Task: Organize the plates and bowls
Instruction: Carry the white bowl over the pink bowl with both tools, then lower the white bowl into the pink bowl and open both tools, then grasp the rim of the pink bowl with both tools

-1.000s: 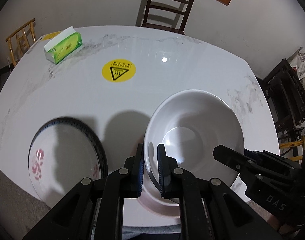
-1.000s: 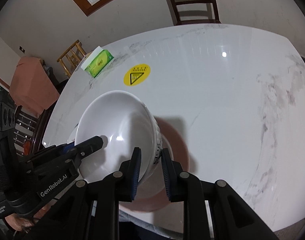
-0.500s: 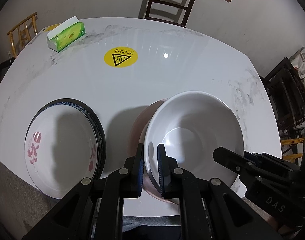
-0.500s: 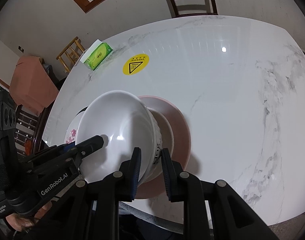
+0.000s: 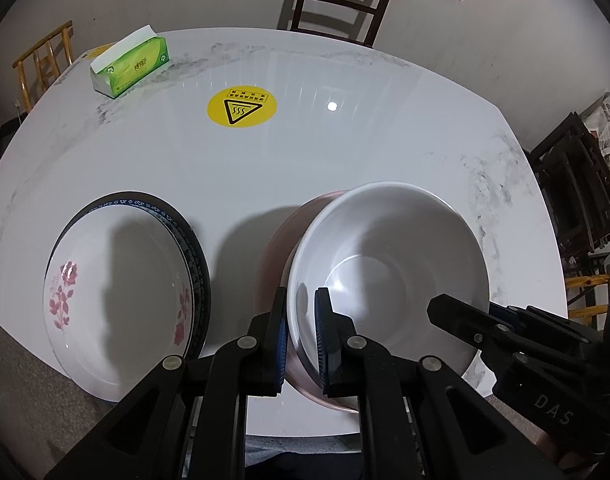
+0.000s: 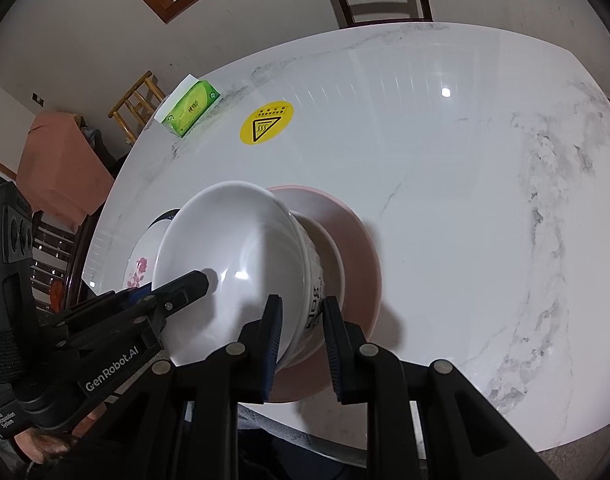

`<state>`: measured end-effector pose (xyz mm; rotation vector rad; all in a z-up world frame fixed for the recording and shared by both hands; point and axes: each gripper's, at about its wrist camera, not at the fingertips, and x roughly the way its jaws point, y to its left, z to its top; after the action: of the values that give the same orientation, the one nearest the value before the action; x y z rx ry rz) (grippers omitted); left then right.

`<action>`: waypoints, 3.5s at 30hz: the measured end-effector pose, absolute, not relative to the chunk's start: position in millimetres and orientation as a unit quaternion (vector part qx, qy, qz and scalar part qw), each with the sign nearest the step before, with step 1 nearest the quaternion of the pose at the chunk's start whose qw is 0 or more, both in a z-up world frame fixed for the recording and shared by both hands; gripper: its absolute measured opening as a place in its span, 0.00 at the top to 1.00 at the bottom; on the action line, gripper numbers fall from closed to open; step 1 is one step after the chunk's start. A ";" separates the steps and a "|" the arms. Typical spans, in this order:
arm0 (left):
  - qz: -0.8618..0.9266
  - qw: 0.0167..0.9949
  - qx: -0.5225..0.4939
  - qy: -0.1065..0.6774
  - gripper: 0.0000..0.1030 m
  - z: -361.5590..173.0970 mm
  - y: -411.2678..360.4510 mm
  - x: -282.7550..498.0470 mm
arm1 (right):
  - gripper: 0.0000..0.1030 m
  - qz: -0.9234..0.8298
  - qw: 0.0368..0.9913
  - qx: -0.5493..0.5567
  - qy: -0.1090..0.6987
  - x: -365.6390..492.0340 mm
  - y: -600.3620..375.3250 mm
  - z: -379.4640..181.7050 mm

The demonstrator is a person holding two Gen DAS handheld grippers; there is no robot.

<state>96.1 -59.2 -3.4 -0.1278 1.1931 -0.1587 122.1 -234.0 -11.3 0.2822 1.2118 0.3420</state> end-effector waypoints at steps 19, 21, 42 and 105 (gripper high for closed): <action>-0.072 0.820 -0.054 0.565 0.91 -12.4 -58.9 100.3 | 0.79 0.155 0.794 0.135 0.573 126.2 -233.6 -20.2; -0.071 0.821 -0.052 0.564 0.91 -12.4 -59.1 100.2 | 0.79 0.155 0.794 0.136 0.572 126.1 -233.8 -20.0; -0.072 0.826 -0.044 0.557 0.89 -14.6 -58.8 101.7 | 0.75 0.142 0.804 0.129 0.563 124.0 -231.7 -18.4; -0.048 0.801 -0.173 0.571 0.65 -19.5 5.4 92.3 | 0.68 0.099 0.809 0.182 0.550 96.7 -273.3 -15.7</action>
<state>92.3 5.4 -19.5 -0.3704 1.2237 -0.1027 96.7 -273.3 -15.7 0.3895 1.1748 0.2106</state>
